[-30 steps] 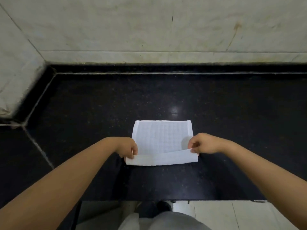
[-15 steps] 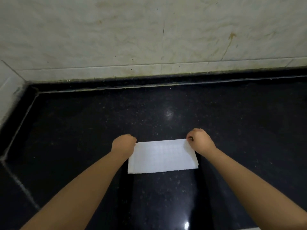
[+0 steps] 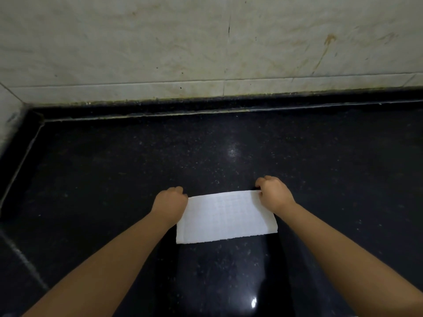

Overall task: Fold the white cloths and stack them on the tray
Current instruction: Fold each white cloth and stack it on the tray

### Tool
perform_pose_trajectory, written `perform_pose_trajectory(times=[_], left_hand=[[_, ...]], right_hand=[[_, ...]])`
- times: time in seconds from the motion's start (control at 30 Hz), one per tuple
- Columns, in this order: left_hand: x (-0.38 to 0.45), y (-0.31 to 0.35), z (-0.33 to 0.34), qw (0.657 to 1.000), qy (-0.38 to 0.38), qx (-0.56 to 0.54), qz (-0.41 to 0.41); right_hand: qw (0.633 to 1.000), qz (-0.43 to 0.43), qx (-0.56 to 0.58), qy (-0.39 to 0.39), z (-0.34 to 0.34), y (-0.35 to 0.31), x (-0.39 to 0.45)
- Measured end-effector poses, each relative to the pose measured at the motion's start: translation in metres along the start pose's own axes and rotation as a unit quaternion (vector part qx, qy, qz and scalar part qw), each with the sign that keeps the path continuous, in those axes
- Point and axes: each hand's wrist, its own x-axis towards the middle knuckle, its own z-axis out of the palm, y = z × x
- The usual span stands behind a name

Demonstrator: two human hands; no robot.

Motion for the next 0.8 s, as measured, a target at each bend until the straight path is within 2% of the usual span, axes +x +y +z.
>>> perform_pose_trajectory(times=[0.13, 0.23, 0.3, 0.37, 0.47, 0.53, 0.57, 0.63, 0.7, 0.73, 0.77, 0.8], left_hand=[[-0.002, -0.001, 0.006, 0.998, -0.059, -0.010, 0.018], [-0.005, -0.011, -0.016, 0.997, -0.012, -0.077, -0.011], [-0.009, -0.025, -0.037, 0.989, 0.039, -0.138, -0.042], [-0.017, -0.037, -0.057, 0.970, 0.160, -0.181, -0.026], [-0.034, -0.047, -0.064, 0.947, 0.285, -0.133, 0.063], [-0.045, -0.042, -0.051, 0.948, 0.294, -0.082, 0.096], [-0.050, -0.036, -0.041, 0.952, 0.277, -0.064, 0.110], [-0.057, -0.019, -0.019, 0.970, 0.201, -0.028, 0.134], [-0.065, -0.002, 0.000, 0.993, 0.037, -0.007, 0.116], [-0.069, 0.003, 0.007, 0.995, -0.018, -0.015, 0.102], [-0.072, 0.006, 0.011, 0.995, -0.044, -0.017, 0.087], [-0.074, 0.008, 0.011, 0.996, -0.037, -0.023, 0.078]], right_hand=[[0.999, -0.005, -0.021, -0.048, -0.011, -0.004, 0.002], [0.999, -0.034, 0.003, -0.028, -0.034, -0.008, -0.003], [0.997, -0.052, 0.038, 0.043, -0.055, -0.008, -0.010], [0.984, -0.072, 0.072, 0.145, -0.074, -0.008, -0.023], [0.944, -0.128, 0.101, 0.288, -0.075, -0.005, -0.049], [0.939, -0.143, 0.100, 0.296, -0.053, -0.002, -0.064], [0.943, -0.143, 0.093, 0.284, -0.036, 0.000, -0.069], [0.974, -0.110, 0.062, 0.187, -0.003, 0.003, -0.078], [0.996, -0.062, 0.027, 0.054, 0.023, 0.004, -0.091], [0.998, -0.048, 0.032, 0.020, 0.032, 0.005, -0.096], [0.998, -0.034, 0.047, 0.019, 0.035, 0.005, -0.098], [0.997, -0.019, 0.069, 0.041, 0.034, 0.004, -0.099]])
